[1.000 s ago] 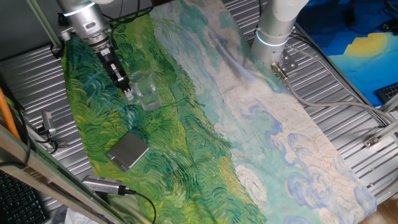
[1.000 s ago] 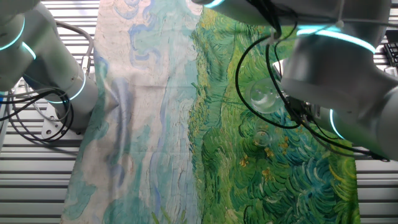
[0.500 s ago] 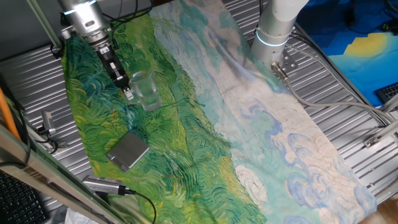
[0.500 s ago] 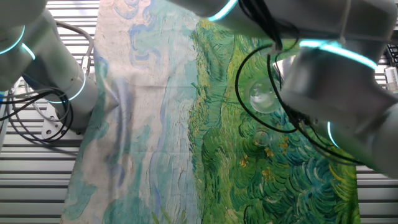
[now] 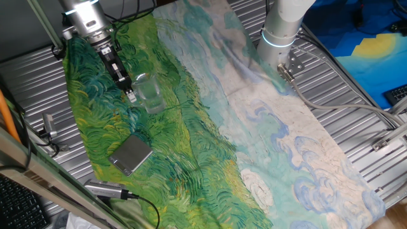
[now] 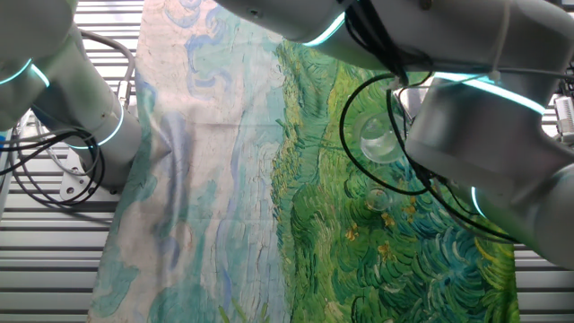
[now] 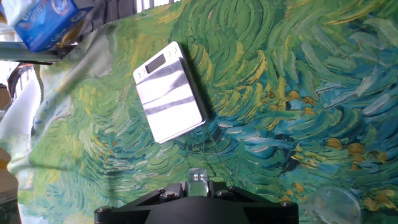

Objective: Pour the water from one cup into another empty cup

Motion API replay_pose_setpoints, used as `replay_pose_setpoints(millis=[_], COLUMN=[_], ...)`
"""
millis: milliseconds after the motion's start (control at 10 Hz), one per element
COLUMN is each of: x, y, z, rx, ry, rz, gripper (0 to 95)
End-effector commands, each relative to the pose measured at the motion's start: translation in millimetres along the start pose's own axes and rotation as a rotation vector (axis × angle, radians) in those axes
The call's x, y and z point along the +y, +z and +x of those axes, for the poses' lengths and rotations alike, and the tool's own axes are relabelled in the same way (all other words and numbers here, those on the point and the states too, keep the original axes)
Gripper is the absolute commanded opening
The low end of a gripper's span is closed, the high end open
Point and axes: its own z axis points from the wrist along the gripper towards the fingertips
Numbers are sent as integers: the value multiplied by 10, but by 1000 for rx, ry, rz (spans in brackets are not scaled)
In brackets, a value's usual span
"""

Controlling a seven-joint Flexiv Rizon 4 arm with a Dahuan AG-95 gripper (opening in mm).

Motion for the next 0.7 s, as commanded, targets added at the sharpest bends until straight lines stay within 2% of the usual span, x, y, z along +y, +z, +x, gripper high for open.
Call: replay_pose_setpoints(millis=[100,200,500,700], x=[3,3,-5,-24], y=[-3,-4,-9,-35], z=[0,0,1,-8], rx=[1,3,7,10], ry=[0,1,0,-1], rz=[-5,-22,-29,-46], gripper=[0,0,0,0])
